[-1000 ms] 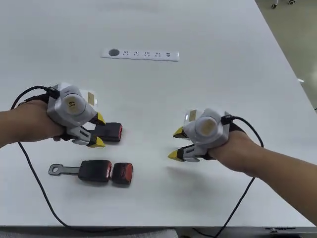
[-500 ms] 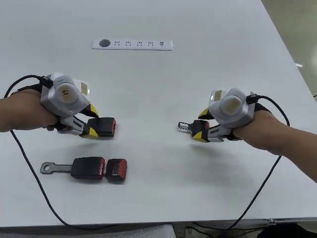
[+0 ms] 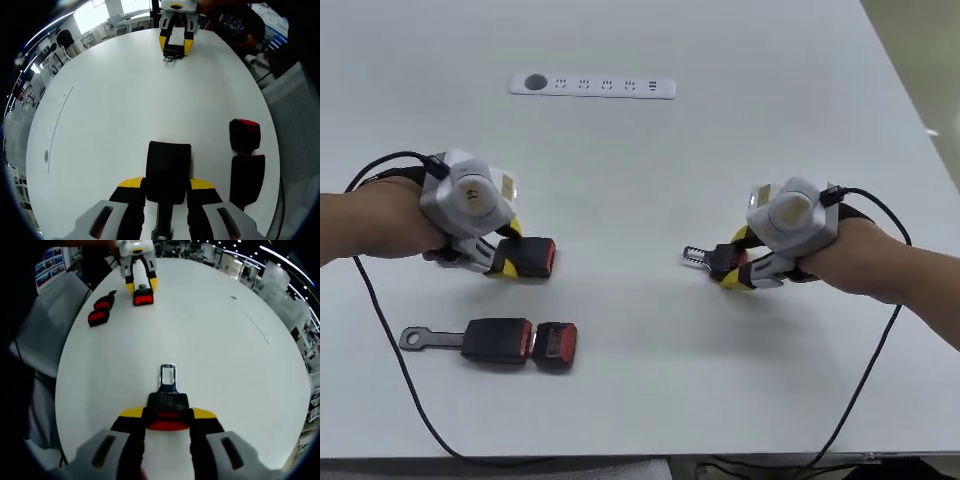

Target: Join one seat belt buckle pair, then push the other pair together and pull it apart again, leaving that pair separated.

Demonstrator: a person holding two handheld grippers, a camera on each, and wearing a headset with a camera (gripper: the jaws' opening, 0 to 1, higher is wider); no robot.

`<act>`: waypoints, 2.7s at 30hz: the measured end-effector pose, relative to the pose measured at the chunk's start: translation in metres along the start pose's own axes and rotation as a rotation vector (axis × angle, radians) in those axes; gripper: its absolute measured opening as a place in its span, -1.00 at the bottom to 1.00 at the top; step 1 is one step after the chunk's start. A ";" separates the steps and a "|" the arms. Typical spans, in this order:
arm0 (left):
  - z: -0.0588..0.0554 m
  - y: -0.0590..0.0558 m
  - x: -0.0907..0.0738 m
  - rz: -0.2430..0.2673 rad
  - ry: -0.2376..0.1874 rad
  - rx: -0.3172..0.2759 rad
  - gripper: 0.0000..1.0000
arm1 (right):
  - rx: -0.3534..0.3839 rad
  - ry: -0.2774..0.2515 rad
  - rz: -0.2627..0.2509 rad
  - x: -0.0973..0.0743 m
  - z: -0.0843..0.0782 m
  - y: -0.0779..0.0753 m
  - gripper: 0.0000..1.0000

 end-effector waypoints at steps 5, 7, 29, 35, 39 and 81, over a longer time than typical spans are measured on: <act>-0.001 0.000 0.001 0.004 -0.005 -0.010 -0.36 | -0.063 0.025 0.059 0.000 -0.001 0.001 -0.34; -0.001 0.000 0.001 0.004 0.000 -0.005 -0.36 | -0.087 0.032 0.076 0.001 0.000 0.001 -0.35; -0.005 0.001 0.004 0.026 0.020 0.006 -0.36 | -0.093 -0.012 0.080 0.033 0.031 0.011 -0.35; -0.005 0.002 0.004 0.027 0.039 -0.008 -0.36 | -0.111 -0.038 0.086 0.054 0.055 0.012 -0.34; -0.006 0.002 0.005 0.030 0.045 -0.013 -0.36 | -0.114 -0.050 0.094 0.066 0.067 0.018 -0.34; -0.005 0.001 0.006 0.000 0.013 0.011 -0.36 | -0.158 -0.093 0.109 0.127 0.136 0.036 -0.36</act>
Point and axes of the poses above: the centre of the closed fingertips' face, and the gripper's own axes: x roughly forward along the fingers, y roughly to its left, z roughly out of its top, the point moved 1 cm from there along -x, roughly backward along the fingers, and after that the axes turned 14 degrees about -y, right-handed, at the moved point
